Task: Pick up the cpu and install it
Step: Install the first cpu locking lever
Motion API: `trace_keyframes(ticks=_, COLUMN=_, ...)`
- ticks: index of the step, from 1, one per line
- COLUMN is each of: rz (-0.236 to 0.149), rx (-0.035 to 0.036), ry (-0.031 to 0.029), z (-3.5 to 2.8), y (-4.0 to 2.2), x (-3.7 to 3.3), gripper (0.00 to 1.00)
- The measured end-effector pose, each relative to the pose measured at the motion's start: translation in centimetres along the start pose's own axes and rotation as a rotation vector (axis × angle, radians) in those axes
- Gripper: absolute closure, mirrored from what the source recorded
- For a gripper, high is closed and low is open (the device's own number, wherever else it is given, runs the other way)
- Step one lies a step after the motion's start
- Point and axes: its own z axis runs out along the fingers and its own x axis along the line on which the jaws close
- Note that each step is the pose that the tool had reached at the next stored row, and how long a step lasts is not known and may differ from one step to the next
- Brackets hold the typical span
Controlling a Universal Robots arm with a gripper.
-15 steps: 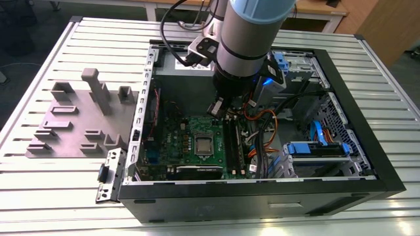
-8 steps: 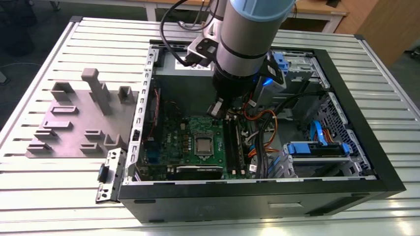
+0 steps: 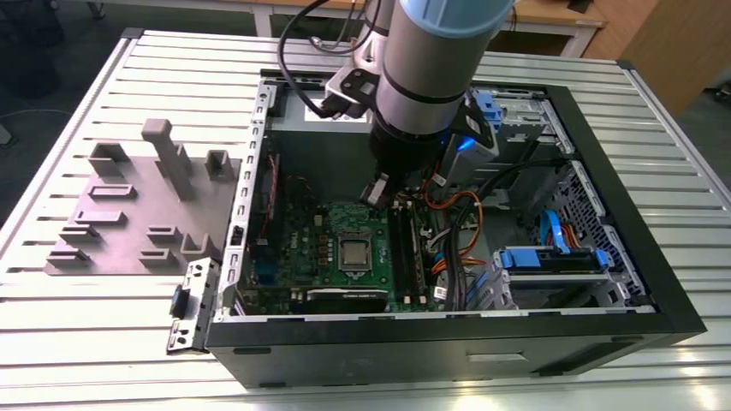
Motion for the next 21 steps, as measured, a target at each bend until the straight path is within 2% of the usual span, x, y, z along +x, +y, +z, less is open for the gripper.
trace_keyframes(ticks=15, rz=-0.005, rx=-0.0004, ry=0.0005, z=-0.02, y=-0.08, x=0.15, gripper=0.89)
trace_keyframes(ticks=21, rz=-0.005, rx=-0.0004, ry=0.0005, z=-0.07, y=-0.32, x=0.55, gripper=0.89)
